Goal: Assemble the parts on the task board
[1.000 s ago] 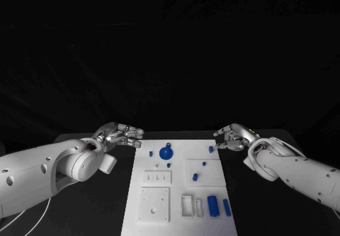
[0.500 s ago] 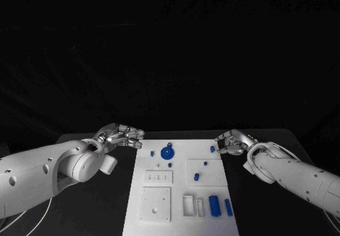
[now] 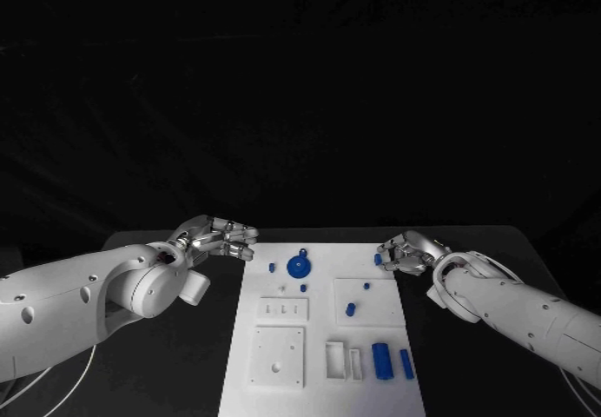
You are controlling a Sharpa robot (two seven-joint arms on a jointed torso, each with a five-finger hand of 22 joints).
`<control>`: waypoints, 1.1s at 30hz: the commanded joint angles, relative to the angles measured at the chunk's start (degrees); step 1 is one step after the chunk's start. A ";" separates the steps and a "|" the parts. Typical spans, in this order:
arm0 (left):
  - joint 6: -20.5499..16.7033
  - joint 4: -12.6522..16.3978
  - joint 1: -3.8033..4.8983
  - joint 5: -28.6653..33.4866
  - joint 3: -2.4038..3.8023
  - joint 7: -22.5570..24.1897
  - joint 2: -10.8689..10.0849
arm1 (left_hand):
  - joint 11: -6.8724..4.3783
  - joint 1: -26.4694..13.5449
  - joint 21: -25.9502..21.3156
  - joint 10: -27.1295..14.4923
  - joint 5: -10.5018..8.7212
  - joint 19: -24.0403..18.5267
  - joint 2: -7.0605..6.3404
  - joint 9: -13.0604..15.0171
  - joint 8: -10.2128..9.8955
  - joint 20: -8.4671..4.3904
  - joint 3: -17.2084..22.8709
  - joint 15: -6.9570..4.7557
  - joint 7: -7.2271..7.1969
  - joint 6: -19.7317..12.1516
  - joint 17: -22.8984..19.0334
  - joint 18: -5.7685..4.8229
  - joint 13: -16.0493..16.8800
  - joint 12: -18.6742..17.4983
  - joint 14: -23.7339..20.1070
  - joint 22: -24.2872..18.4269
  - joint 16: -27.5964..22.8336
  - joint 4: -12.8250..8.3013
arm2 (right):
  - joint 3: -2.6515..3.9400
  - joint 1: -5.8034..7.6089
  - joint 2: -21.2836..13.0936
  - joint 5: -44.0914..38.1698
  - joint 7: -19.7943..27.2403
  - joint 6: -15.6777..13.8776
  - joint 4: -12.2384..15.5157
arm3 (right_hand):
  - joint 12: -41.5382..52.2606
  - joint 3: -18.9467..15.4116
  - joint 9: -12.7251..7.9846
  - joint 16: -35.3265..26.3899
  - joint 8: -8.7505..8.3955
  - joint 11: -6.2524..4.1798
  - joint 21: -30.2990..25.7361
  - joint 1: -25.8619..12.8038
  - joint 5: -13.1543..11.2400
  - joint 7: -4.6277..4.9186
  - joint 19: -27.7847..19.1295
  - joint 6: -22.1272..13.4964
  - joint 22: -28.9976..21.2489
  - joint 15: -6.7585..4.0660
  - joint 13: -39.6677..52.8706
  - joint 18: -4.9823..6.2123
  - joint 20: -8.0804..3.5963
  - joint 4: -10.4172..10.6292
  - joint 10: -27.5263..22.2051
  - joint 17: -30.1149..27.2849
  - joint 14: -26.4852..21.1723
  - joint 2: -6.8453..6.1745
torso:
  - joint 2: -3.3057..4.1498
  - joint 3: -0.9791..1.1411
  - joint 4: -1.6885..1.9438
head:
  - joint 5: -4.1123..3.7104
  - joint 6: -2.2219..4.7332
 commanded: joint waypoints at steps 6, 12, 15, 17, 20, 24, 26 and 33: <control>1.33 -0.02 0.01 -0.36 0.02 0.47 0.17 | 0.14 -0.20 0.24 -0.43 0.13 -0.35 0.34 -0.04 -0.31 -0.08 -0.04 0.19 0.03 -0.38 0.03 -0.55 0.06 -0.19 -0.18 -0.05 0.03 -0.36 | -0.13 -0.25 0.56 0.36 0.13 2.70 -0.46 | 1.27 1.00 -0.05 1.36 -0.11 0.05 1.61 -1.14 -1.34 -0.07 -0.04 1.74 5.79 0.06 0.66 0.84 0.03 -0.07 0.18 1.08 -0.10 0.81 | -0.02 -0.06 -0.09 | -0.10 -0.28; 1.46 -0.08 0.01 -0.41 0.02 0.37 0.20 | 0.14 -0.20 0.24 -0.43 0.13 -0.35 0.34 -0.04 -0.31 -0.08 -0.04 0.19 0.03 -0.38 0.03 -0.55 0.06 -0.19 -0.18 -0.05 0.03 -0.36 | -0.13 -0.26 0.66 0.58 0.05 3.28 -0.38 | 1.76 1.77 -0.05 1.79 -0.09 0.12 2.37 -1.68 -1.68 -0.13 -0.05 2.90 5.86 0.04 0.92 0.81 0.02 -0.08 0.44 1.59 0.01 0.94 | -0.07 -0.04 -0.04 | -0.20 -0.36; 1.48 -0.10 0.01 -0.42 0.02 0.33 0.18 | 0.14 -0.20 0.24 -0.43 0.13 -0.35 0.34 -0.04 -0.31 -0.08 -0.04 0.19 0.03 -0.38 0.03 -0.55 0.06 -0.19 -0.18 -0.05 0.03 -0.36 | -0.13 -0.26 0.71 0.61 0.04 3.39 -0.35 | 1.85 1.87 -0.05 1.92 -0.09 0.15 2.59 -1.89 -2.02 -0.13 -0.03 3.42 5.90 0.04 0.97 0.79 0.01 -0.03 0.49 1.74 0.06 1.11 | -0.06 -0.02 -0.09 | -0.20 -0.30; 1.53 -0.11 0.01 -0.43 0.02 0.30 0.19 | 0.14 -0.20 0.24 -0.43 0.13 -0.35 0.34 -0.04 -0.31 -0.08 -0.04 0.19 0.03 -0.38 0.03 -0.55 0.06 -0.19 -0.18 -0.05 0.03 -0.36 | -0.14 -0.26 0.73 0.62 0.01 3.47 -0.32 | 1.93 1.84 -0.04 1.95 -0.07 0.17 2.63 -2.01 -2.34 -0.13 -0.03 3.61 5.89 0.05 1.01 0.79 0.01 -0.01 0.52 1.79 0.07 1.15 | -0.06 -0.02 -0.10 | -0.20 -0.29; 1.59 -0.11 0.01 -0.46 0.02 0.25 0.19 | 0.14 -0.20 0.24 -0.43 0.13 -0.35 0.34 -0.04 -0.31 -0.08 -0.04 0.19 0.03 -0.38 0.03 -0.55 0.06 -0.19 -0.18 -0.05 0.03 -0.36 | -0.14 -0.26 0.74 0.63 -0.17 3.46 -0.28 | 2.00 1.82 -0.03 2.03 -0.06 0.10 2.74 -2.23 -2.41 -0.29 -0.03 4.35 5.90 0.01 1.05 0.80 0.00 -0.01 0.53 1.91 0.11 1.21 | -0.06 -0.02 -0.12 | -0.19 -0.28; 1.63 -0.11 0.01 -0.53 0.02 0.18 0.17 | 0.14 -0.20 0.24 -0.43 0.13 -0.35 0.34 -0.04 -0.31 -0.08 -0.04 0.19 0.03 -0.38 0.03 -0.55 0.06 -0.19 -0.18 -0.05 0.03 -0.36 | -0.14 -0.27 0.72 0.61 -0.34 3.36 -0.28 | 2.10 1.56 -0.02 2.13 -0.07 0.00 2.89 -2.61 -2.37 -0.45 0.02 4.97 5.91 -0.04 1.11 0.79 -0.03 0.10 0.60 2.04 0.19 1.22 | -0.06 0.01 -0.15 | -0.24 -0.23; 1.63 -0.12 0.01 -0.57 0.02 0.15 0.15 | 0.14 -0.20 0.24 -0.43 0.13 -0.35 0.34 -0.04 -0.31 -0.08 -0.04 0.19 0.03 -0.38 0.03 -0.55 0.06 -0.19 -0.18 -0.05 0.03 -0.36 | -0.14 -0.28 0.70 0.61 -0.40 3.32 -0.26 | 2.09 1.33 -0.04 2.12 -0.10 -0.02 2.92 -2.75 -2.45 -0.48 0.03 5.13 5.91 -0.06 1.11 0.77 -0.06 0.11 0.60 2.07 0.20 1.27 | -0.05 0.02 -0.17 | -0.22 -0.26; 1.79 -0.14 0.01 -0.63 0.02 0.05 0.20 | 0.15 -0.14 0.28 -0.47 0.08 -0.41 0.41 -0.04 -0.31 -0.06 -0.08 0.21 0.00 -0.23 0.01 -0.55 0.06 -0.19 -0.23 -0.09 0.00 -0.42 | -0.14 -0.33 0.84 0.64 -0.60 3.11 -0.07 | 2.14 -1.05 -0.04 2.09 -0.10 -0.05 2.91 -2.99 -3.36 -0.60 0.11 5.23 5.91 -0.07 1.15 0.71 -0.08 0.26 0.65 2.30 0.30 1.94 | -0.05 -0.02 -0.11 | -0.34 -0.22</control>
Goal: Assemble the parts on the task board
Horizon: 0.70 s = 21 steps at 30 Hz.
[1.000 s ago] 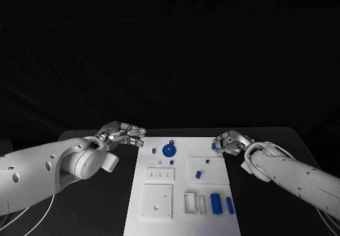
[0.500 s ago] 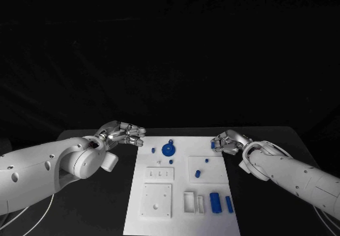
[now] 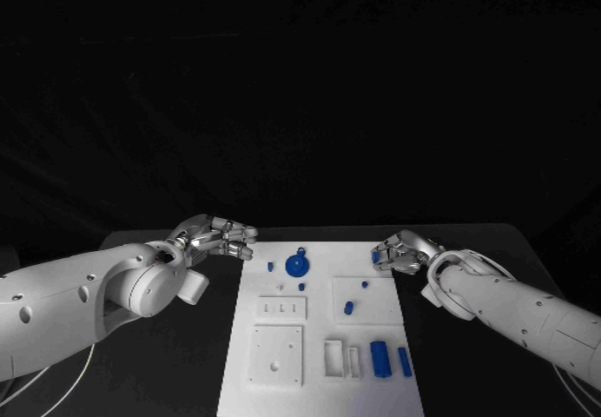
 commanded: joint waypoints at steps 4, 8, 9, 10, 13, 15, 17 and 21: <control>1.23 -0.02 0.01 -0.40 0.02 0.19 0.18 | 0.08 -0.14 0.28 -0.40 0.08 -0.41 0.41 -0.04 -0.31 -0.06 0.01 0.21 -0.01 -0.23 0.01 -0.55 0.06 -0.19 -0.23 -0.09 0.00 -0.33 | -0.17 -0.35 0.23 -0.24 -1.25 1.17 0.00 | 0.48 -1.17 0.07 0.43 0.09 -0.12 0.43 -0.46 -0.78 -0.24 0.18 0.65 5.94 -0.10 0.16 0.70 -0.09 0.26 0.34 0.20 0.38 0.60 | 0.00 -0.01 0.07 | -0.07 0.01; 1.26 -0.04 0.01 -0.41 0.02 0.15 0.17 | 0.08 -0.14 0.28 -0.40 0.08 -0.41 0.41 -0.04 -0.31 -0.06 0.01 0.21 -0.01 -0.23 0.01 -0.55 0.06 -0.19 -0.23 -0.09 0.00 -0.33 | -0.17 -0.35 0.29 -0.18 -1.47 0.72 -0.11 | 0.52 -1.36 0.06 0.54 0.07 -0.17 0.53 -0.87 -0.80 -0.30 0.25 0.78 5.96 -0.14 0.19 0.68 -0.11 0.55 0.39 0.30 0.46 0.87 | 0.02 -0.04 0.04 | -0.06 0.03; 1.27 -0.04 0.01 -0.41 0.02 0.14 0.17 | 0.08 -0.14 0.28 -0.40 0.08 -0.41 0.41 -0.04 -0.31 -0.06 0.01 0.21 -0.01 -0.23 0.01 -0.55 0.06 -0.19 -0.23 -0.09 0.00 -0.33 | -0.17 -0.36 0.30 -0.13 -1.54 0.58 -0.15 | 0.58 -1.38 0.07 0.63 0.08 -0.22 0.71 -0.98 -0.79 -0.36 0.34 1.01 6.01 -0.18 0.22 0.66 -0.14 0.64 0.45 0.38 0.53 1.07 | 0.02 -0.04 0.02 | -0.04 0.03; 1.28 -0.05 0.01 -0.41 0.02 0.13 0.17 | 0.08 -0.14 0.28 -0.40 0.08 -0.41 0.41 -0.04 -0.31 -0.06 0.01 0.21 -0.01 -0.23 0.01 -0.55 0.06 -0.19 -0.23 -0.09 0.00 -0.33 | -0.17 -0.36 0.32 -0.08 -1.59 0.45 -0.17 | 0.60 -1.38 0.07 0.65 0.09 -0.22 0.72 -1.02 -0.79 -0.37 0.34 1.06 6.01 -0.18 0.24 0.66 -0.15 0.68 0.47 0.40 0.54 1.13 | 0.02 -0.04 0.02 | -0.04 0.03; 1.33 -0.05 0.01 -0.41 0.02 0.09 0.16 | 0.09 -0.13 0.29 -0.43 0.10 -0.46 0.41 -0.04 -0.31 -0.04 -0.01 0.23 0.00 -0.23 -0.01 -0.54 0.06 -0.19 -0.27 -0.11 -0.05 -0.37 | -0.17 -0.36 0.41 0.10 -1.78 -0.03 -0.27 | 0.70 -1.39 0.08 0.84 0.11 -0.33 0.94 -1.34 -0.82 -0.51 0.46 1.46 6.05 -0.25 0.31 0.63 -0.21 0.89 0.58 0.55 0.68 1.42 | 0.03 -0.05 -0.01 | -0.05 -0.01; 1.38 -0.05 0.01 -0.41 0.02 0.06 0.17 | 0.09 -0.13 0.29 -0.43 0.10 -0.46 0.41 -0.04 -0.31 -0.04 -0.01 0.23 0.00 -0.23 -0.01 -0.54 0.06 -0.19 -0.27 -0.11 -0.05 -0.37 | -0.17 -0.37 0.48 0.21 -1.89 -0.32 -0.33 | 0.78 -1.21 0.08 0.96 0.10 -0.42 1.15 -1.50 -1.01 -0.65 0.56 1.93 6.09 -0.32 0.36 0.59 -0.28 1.01 0.71 0.67 0.77 1.74 | 0.03 -0.05 0.01 | -0.04 -0.02; 1.42 -0.06 0.01 -0.41 0.02 0.03 0.19 | 0.09 -0.13 0.29 -0.43 0.10 -0.46 0.41 -0.04 -0.31 -0.04 -0.01 0.23 0.00 -0.23 -0.01 -0.54 0.06 -0.19 -0.27 -0.11 -0.05 -0.37 | -0.17 -0.38 0.52 0.28 -2.00 -0.54 -0.37 | 0.83 -0.75 0.10 1.06 0.10 -0.54 1.20 -1.46 -1.72 -0.83 0.62 2.62 6.10 -0.42 0.41 0.56 -0.36 0.97 0.82 0.81 0.84 2.14 | 0.01 -0.04 0.04 | -0.01 -0.02; 1.49 -0.08 0.01 -0.41 0.02 -0.03 0.18 | 0.09 -0.13 0.29 -0.43 0.10 -0.46 0.41 -0.04 -0.31 -0.04 -0.01 0.23 0.00 -0.23 -0.01 -0.54 0.06 -0.19 -0.27 -0.11 -0.05 -0.37 | -0.17 -0.39 0.59 0.35 -2.18 -1.03 -0.55 | 0.85 0.65 0.22 1.17 0.09 -0.75 1.39 -1.46 -3.99 -1.16 0.70 3.84 6.14 -0.57 0.50 0.46 -0.53 0.84 0.92 1.03 0.91 2.71 | -0.01 -0.04 0.09 | -0.13 -0.12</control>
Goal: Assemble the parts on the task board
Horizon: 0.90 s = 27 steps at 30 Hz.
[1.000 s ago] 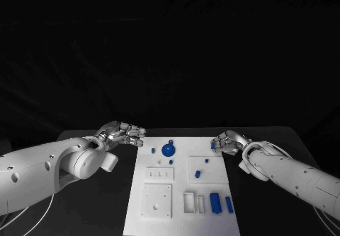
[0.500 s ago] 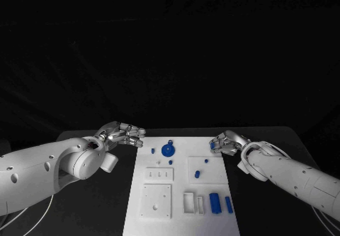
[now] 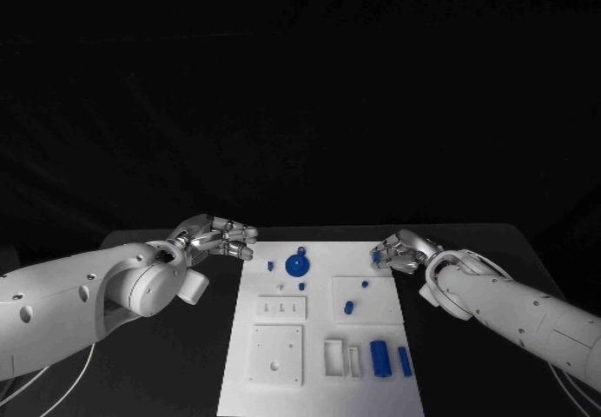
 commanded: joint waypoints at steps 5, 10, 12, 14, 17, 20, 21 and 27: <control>1.15 -0.02 0.01 -0.29 0.01 0.12 0.09 | -0.05 -0.13 0.29 -0.29 0.10 -0.46 0.41 -0.04 -0.31 -0.04 0.06 0.23 0.00 -0.23 -0.01 -0.54 0.06 -0.19 -0.27 -0.08 -0.05 -0.30 | -0.16 -0.35 0.11 0.04 -1.65 -0.71 -0.56 | 0.33 5.13 0.16 0.45 0.16 -0.26 0.36 0.23 -6.78 -0.10 0.28 1.24 6.19 -0.20 0.27 0.34 -0.28 -0.53 0.38 0.42 0.45 1.48 | -0.01 -0.01 -0.02 | -0.01 -0.09; 1.18 -0.03 0.01 -0.31 0.01 0.10 0.12 | -0.05 -0.13 0.29 -0.29 0.10 -0.46 0.41 -0.04 -0.31 -0.04 0.06 0.23 0.00 -0.23 -0.01 -0.54 0.06 -0.19 -0.27 -0.08 -0.05 -0.30 | -0.16 -0.38 0.14 0.08 -1.53 -1.44 -0.48 | 0.44 10.28 0.22 0.53 0.16 -0.35 0.85 -0.23 -10.81 -0.37 0.31 2.49 6.27 -0.34 0.49 0.24 -0.42 0.02 0.74 0.78 0.58 0.98 | -0.01 -0.01 -0.08 | 0.02 -0.09; 1.19 -0.02 0.01 -0.35 0.01 0.08 0.13 | -0.05 -0.13 0.29 -0.29 0.10 -0.46 0.41 -0.04 -0.31 -0.04 0.06 0.23 0.00 -0.23 -0.01 -0.54 0.06 -0.19 -0.27 -0.08 -0.05 -0.30 | -0.16 -0.39 0.11 0.13 -1.49 -1.86 -0.31 | 0.49 10.66 0.26 0.64 0.17 -0.40 1.08 -0.28 -11.00 -0.50 0.37 3.02 6.31 -0.41 0.54 0.21 -0.47 0.24 0.90 0.92 0.66 0.83 | -0.01 0.00 -0.07 | 0.01 -0.11; 1.25 -0.02 0.01 -0.46 0.01 -0.01 0.13 | -0.05 -0.13 0.29 -0.29 0.10 -0.46 0.41 -0.04 -0.31 -0.04 0.06 0.23 0.00 -0.23 -0.01 -0.54 0.06 -0.19 -0.27 -0.08 -0.05 -0.30 | -0.16 -0.39 0.03 0.16 -1.51 -2.28 0.04 | 0.36 11.18 0.24 0.60 0.16 -0.42 1.24 -0.16 -11.17 -0.52 0.39 3.14 6.33 -0.45 0.53 0.17 -0.53 0.47 0.98 1.01 0.72 0.53 | -0.01 0.00 -0.08 | 0.00 -0.13; 1.50 -0.07 0.01 -0.80 0.02 -0.54 0.12 | -0.13 -0.09 0.39 -0.10 0.09 -0.42 0.55 -0.02 -0.27 -0.07 0.10 0.16 -0.08 -0.04 0.02 -0.52 0.07 -0.18 -0.12 -0.07 0.01 -0.30 | -0.16 -0.38 -0.32 0.12 -1.71 -2.96 1.16 | 0.37 11.37 0.24 0.63 0.17 -0.45 1.33 -0.13 -11.12 -0.54 0.41 3.21 6.34 -0.46 0.58 0.17 -0.55 0.56 1.06 1.10 0.78 0.41 | -0.10 0.00 -0.18 | 0.05 -0.14; 1.84 -0.15 0.03 -1.19 0.03 -1.32 0.15 | -0.49 -0.31 0.74 0.94 0.03 0.05 0.69 -0.01 -0.29 -0.34 0.08 -0.18 -0.33 0.51 0.23 -0.53 0.06 -0.19 0.58 0.09 0.52 -0.14 | -0.15 -0.36 -0.85 -0.07 -2.10 -3.30 2.64 | 0.38 11.65 0.24 0.63 0.18 -0.47 1.53 -0.12 -11.08 -0.55 0.46 3.26 6.37 -0.48 0.67 0.15 -0.57 0.75 1.20 1.25 0.86 0.15 | -0.22 -0.01 -0.25 | 0.06 -0.02; 2.12 -0.20 0.06 -1.39 0.04 -1.84 0.17 | -0.85 -0.40 1.05 1.95 0.01 0.45 0.79 0.00 -0.29 -0.59 0.08 -0.50 -0.49 0.75 0.44 -0.54 0.06 -0.15 1.25 0.24 1.05 -0.05 | -0.15 -0.29 -1.14 -0.23 -2.35 -3.38 3.46 | 0.37 11.64 0.24 0.67 0.17 -0.47 1.62 -0.22 -11.14 -0.58 0.49 3.28 6.40 -0.48 0.67 0.14 -0.58 0.86 1.23 1.30 0.89 0.15 | -0.30 -0.03 -0.29 | 0.07 0.03; 4.78 -1.20 0.66 -3.49 0.09 -6.28 1.05 | -4.20 -1.89 5.59 11.34 -0.69 4.74 0.94 0.07 -0.18 -3.74 -0.73 -3.83 -2.36 4.24 4.24 -1.42 0.27 0.69 7.33 2.78 8.17 1.20 | -0.15 1.07 -2.28 -2.02 -4.53 -3.35 8.60 | 0.47 11.48 0.24 0.79 0.17 -0.53 1.77 -0.27 -11.99 -0.68 0.59 3.31 6.41 -0.50 0.82 0.13 -0.60 1.59 1.42 1.54 0.97 -0.13 | -0.97 -0.15 -0.70 | 0.39 0.25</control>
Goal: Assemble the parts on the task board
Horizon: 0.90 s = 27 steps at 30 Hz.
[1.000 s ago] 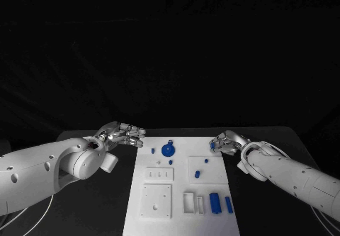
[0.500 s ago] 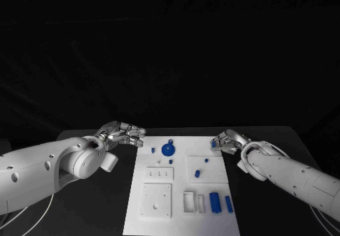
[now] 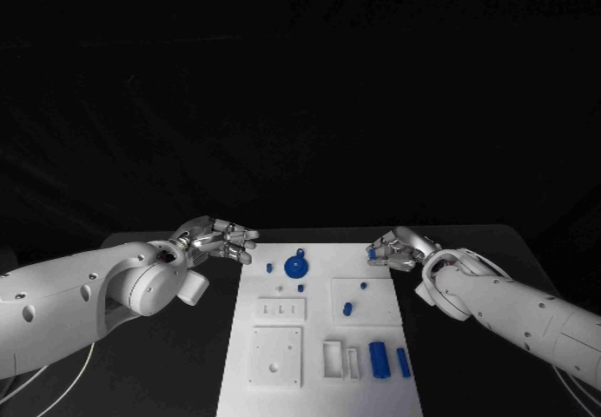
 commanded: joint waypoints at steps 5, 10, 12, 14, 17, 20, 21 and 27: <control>6.24 -2.37 1.25 -3.89 0.09 -9.23 2.41 | -4.63 -3.39 15.56 9.55 -0.74 3.02 -0.86 1.24 -0.21 -6.13 -1.81 -5.52 -2.42 4.12 15.77 -2.93 5.52 14.39 2.89 10.44 24.01 1.86 | 0.06 2.26 -0.58 -3.94 -4.99 0.14 6.65 | 0.34 0.04 0.14 0.35 0.11 -0.07 0.48 0.28 -0.68 -0.09 0.27 0.51 6.44 -0.03 0.22 0.11 -0.22 1.29 0.61 0.28 0.56 -1.17 | -1.44 -0.27 -0.68 | 0.71 0.16; 7.45 -4.14 2.05 -4.53 0.06 -14.35 4.40 | -6.02 -6.38 27.94 9.66 -0.54 -0.94 -0.80 3.77 -0.19 -7.55 -2.05 -7.16 -3.13 5.08 22.60 -1.81 9.72 24.00 1.43 20.04 37.37 3.49 | 0.04 3.44 -0.05 -5.77 -7.63 1.13 10.51 | 0.36 0.48 0.15 0.30 0.13 -0.08 0.56 0.49 -0.82 -0.12 0.33 0.61 6.46 -0.05 0.33 0.10 -0.24 1.79 0.67 0.37 0.61 -1.65 | -2.32 -0.43 -0.78 | 1.21 -0.17; 7.58 -4.74 2.34 -4.99 0.03 -16.23 5.24 | -6.20 -7.19 29.76 9.70 -0.63 -2.24 -1.23 5.71 -0.18 -7.57 -1.96 -7.19 -3.46 5.47 22.52 -1.51 10.16 24.72 0.95 21.78 39.00 3.83 | -0.01 3.78 0.56 -6.45 -8.69 1.54 11.75 | 0.36 0.48 0.15 0.30 0.13 -0.08 0.56 0.49 -0.82 -0.12 0.33 0.61 6.46 -0.05 0.33 0.10 -0.24 1.79 0.67 0.37 0.61 -1.65 | -2.58 -0.46 -0.82 | 1.39 -0.33; 7.61 -5.31 2.59 -5.45 -0.02 -17.99 6.14 | -6.24 -7.83 30.53 9.68 -0.68 -2.83 -1.64 7.33 -0.21 -7.57 -1.71 -7.20 -3.53 5.33 22.06 -1.35 10.49 25.20 0.70 22.68 40.00 4.32 | -0.17 4.02 1.34 -7.18 -9.83 1.95 12.89 | 0.36 0.48 0.15 0.30 0.13 -0.08 0.56 0.49 -0.82 -0.12 0.33 0.61 6.46 -0.05 0.33 0.10 -0.24 1.79 0.67 0.37 0.61 -1.65 | -2.91 -0.45 -0.87 | 1.56 -0.55; 7.59 -5.87 2.85 -6.13 -0.08 -19.95 7.21 | -6.47 -9.82 31.11 9.64 -0.64 -3.10 -2.87 10.55 -0.12 -7.73 -1.41 -7.43 -3.97 6.26 21.77 -1.37 11.20 26.39 0.49 23.48 41.65 5.55 | -0.63 4.24 2.54 -7.92 -11.07 2.48 13.87 | 0.35 0.93 0.14 0.24 0.11 -0.10 0.38 0.54 -1.02 -0.11 0.33 0.59 6.42 -0.06 0.38 0.12 -0.25 2.14 0.71 0.42 0.64 -1.98 | -3.23 -0.41 -0.93 | 1.72 -0.80; 7.35 -6.34 3.01 -7.02 -0.14 -21.64 8.37 | -6.64 -10.84 31.48 9.61 -0.60 -3.36 -4.56 17.20 0.22 -7.94 0.13 -7.67 -4.81 7.18 21.48 -1.51 11.73 26.90 0.12 24.15 42.86 6.61 | -1.31 4.48 4.10 -8.87 -12.03 2.74 14.45 | 0.26 1.28 0.13 0.18 0.10 -0.08 0.32 0.48 -0.90 -0.09 0.35 0.48 6.41 -0.06 0.37 0.12 -0.25 2.45 0.67 0.43 0.64 -2.05 | -3.58 -0.38 -1.13 | 1.71 -0.97; 7.22 -6.49 3.04 -7.27 -0.17 -22.09 8.73 | -6.83 -11.20 31.51 9.61 -0.66 -3.42 -5.19 19.19 0.41 -7.96 0.48 -7.67 -4.89 7.41 21.38 -1.53 11.84 26.93 0.05 24.29 43.09 7.02 | -1.48 4.56 4.62 -9.24 -12.28 2.81 14.58 | 0.26 1.28 0.13 0.18 0.11 -0.07 0.29 0.36 -0.88 -0.09 0.36 0.47 6.40 -0.05 0.38 0.13 -0.24 2.59 0.67 0.43 0.64 -2.05 | -3.65 -0.37 -1.17 | 1.68 -0.98; 6.65 -7.12 3.12 -8.62 -0.41 -23.95 10.43 | -6.97 -11.86 31.47 9.56 -0.71 -3.64 -8.02 32.23 -0.04 -8.01 3.16 -7.74 -5.33 6.58 20.22 -1.59 12.59 26.83 -0.37 25.11 44.15 9.82 | -2.33 4.97 7.09 -11.09 -14.31 2.62 15.00 | 0.23 1.56 0.12 0.21 0.10 -0.06 0.36 0.47 -0.37 -0.04 0.44 0.20 6.43 -0.06 0.39 0.13 -0.26 2.76 0.65 0.49 0.66 -2.26 | -3.91 -0.29 -1.40 | 1.75 -1.27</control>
